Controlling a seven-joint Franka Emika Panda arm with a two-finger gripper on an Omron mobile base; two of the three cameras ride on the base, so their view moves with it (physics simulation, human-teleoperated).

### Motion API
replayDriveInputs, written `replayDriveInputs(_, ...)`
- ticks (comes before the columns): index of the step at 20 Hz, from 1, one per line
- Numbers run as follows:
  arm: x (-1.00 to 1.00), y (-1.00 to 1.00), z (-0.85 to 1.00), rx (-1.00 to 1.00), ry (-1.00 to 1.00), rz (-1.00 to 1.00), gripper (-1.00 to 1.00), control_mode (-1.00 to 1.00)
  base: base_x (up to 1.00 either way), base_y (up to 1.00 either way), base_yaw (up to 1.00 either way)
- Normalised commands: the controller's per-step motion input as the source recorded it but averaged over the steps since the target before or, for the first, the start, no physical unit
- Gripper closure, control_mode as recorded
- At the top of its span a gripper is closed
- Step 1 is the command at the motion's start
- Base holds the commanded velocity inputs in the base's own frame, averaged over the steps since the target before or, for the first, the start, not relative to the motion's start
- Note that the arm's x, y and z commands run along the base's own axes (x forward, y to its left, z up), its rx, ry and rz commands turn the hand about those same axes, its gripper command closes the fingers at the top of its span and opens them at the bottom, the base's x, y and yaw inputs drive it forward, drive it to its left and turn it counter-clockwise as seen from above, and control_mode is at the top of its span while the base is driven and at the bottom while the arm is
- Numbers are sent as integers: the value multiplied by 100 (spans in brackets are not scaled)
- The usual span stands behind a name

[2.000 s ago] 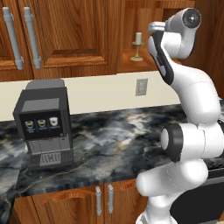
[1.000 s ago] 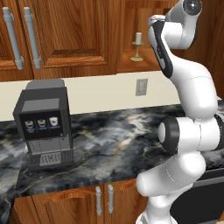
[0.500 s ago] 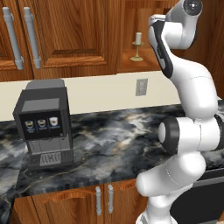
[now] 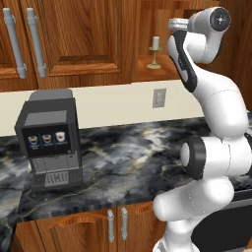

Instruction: Get the candle and the liquor from the cabinet and move them to the dining counter.

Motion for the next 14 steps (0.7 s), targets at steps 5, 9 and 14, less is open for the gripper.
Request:
replayDriveInputs(5, 0, -6, -4, 0, -7, 2, -100, -100, 0, 0, 0)
replayDriveInputs(9, 5, 0, 0, 0, 0, 1, -100, -100, 0, 0, 0)
replayDriveInputs(14, 4, 0, 0, 0, 0, 0, -100, -100, 0, 0, 0)
